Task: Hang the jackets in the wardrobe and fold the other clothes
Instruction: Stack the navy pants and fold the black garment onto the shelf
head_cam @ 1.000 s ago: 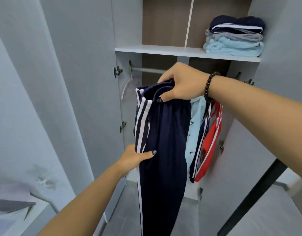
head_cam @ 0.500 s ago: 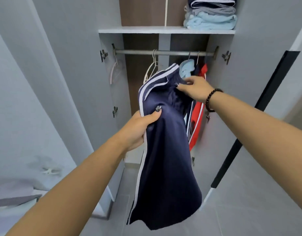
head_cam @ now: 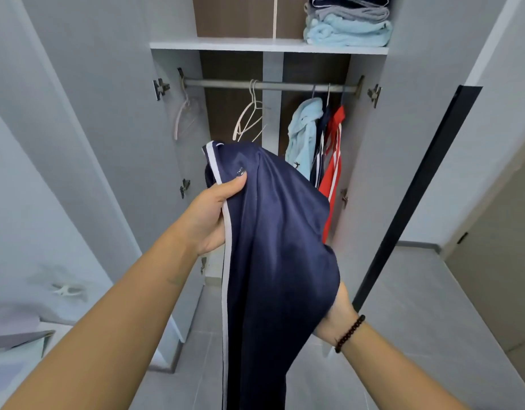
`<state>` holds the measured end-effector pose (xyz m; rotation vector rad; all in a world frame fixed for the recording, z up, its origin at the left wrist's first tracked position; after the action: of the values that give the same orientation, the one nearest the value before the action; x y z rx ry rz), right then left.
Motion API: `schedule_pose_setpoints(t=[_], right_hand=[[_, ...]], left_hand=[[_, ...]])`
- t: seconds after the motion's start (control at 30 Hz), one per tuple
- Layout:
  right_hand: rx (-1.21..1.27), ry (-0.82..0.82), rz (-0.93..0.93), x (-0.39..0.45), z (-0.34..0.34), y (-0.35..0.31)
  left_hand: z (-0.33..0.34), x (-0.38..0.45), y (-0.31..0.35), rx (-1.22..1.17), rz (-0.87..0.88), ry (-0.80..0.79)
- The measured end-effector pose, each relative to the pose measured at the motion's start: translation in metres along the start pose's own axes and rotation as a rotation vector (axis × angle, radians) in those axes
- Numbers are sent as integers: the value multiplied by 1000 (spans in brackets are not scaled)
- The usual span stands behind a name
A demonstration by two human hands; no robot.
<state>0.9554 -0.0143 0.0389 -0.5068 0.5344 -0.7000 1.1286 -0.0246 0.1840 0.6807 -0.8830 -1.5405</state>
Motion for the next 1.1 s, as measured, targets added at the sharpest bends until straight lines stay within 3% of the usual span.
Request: schedule_pose_setpoints(t=[0.13, 0.27, 0.37, 0.53, 0.73, 0.97, 1.1], right_hand=[[104, -100, -135, -3, 3, -38], [87, -258, 39, -15, 7, -45], [-86, -383, 56, -17, 24, -48], [-381, -235, 16, 4, 38, -50], [-324, -240, -128, 18, 48, -64], [-359, -401, -90, 0, 61, -51], [-356, -291, -183, 5, 70, -62]], left_hand=[[1, 8, -3, 58, -26, 158], [-6, 12, 4, -8, 0, 240], [-10, 9, 3, -69, -3, 205], [-13, 2, -6, -124, 0, 154], [-3, 1, 0, -95, -58, 48], [-17, 13, 18, -142, 97, 166], [-30, 9, -20, -208, -1, 169]])
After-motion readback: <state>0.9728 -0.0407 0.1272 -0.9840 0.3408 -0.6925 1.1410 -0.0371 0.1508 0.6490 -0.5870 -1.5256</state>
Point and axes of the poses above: each hand's wrist, its own x-axis towards the middle knuckle, its own z-axis out of the palm, y = z × x, the point moved 6 cm from there along x, towards the middle knuckle, and after that the axes turned 9 degrees about -y, right-handed, at the moved point
